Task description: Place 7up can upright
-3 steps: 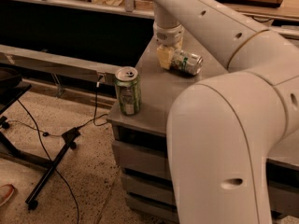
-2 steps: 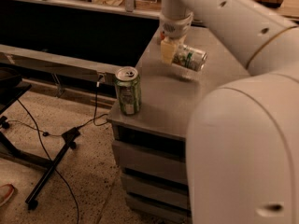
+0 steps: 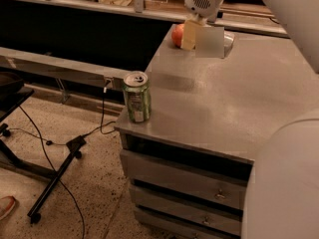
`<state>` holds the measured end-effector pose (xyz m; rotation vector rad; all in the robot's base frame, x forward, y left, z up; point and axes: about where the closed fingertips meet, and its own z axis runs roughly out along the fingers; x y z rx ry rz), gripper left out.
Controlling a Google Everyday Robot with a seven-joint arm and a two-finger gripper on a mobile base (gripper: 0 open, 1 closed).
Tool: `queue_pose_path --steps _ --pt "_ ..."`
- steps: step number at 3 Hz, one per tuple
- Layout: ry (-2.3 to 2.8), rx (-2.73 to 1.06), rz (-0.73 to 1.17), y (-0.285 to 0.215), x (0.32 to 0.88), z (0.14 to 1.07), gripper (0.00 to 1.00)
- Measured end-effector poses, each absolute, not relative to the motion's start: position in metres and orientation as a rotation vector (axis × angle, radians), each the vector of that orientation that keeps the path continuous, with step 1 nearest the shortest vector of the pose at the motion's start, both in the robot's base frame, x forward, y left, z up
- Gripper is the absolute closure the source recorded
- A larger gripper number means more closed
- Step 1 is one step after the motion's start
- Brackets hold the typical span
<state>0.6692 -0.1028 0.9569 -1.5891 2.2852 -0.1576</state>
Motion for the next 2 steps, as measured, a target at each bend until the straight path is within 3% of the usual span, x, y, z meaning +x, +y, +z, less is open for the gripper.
queue_pose_path --steps 1,2 --pt "2.284 -1.598 -0.146 -0.101 0.674 0.949 1.0" --pt "2.143 -1.619 -0.016 -0.09 0.695 0.937 1.0"
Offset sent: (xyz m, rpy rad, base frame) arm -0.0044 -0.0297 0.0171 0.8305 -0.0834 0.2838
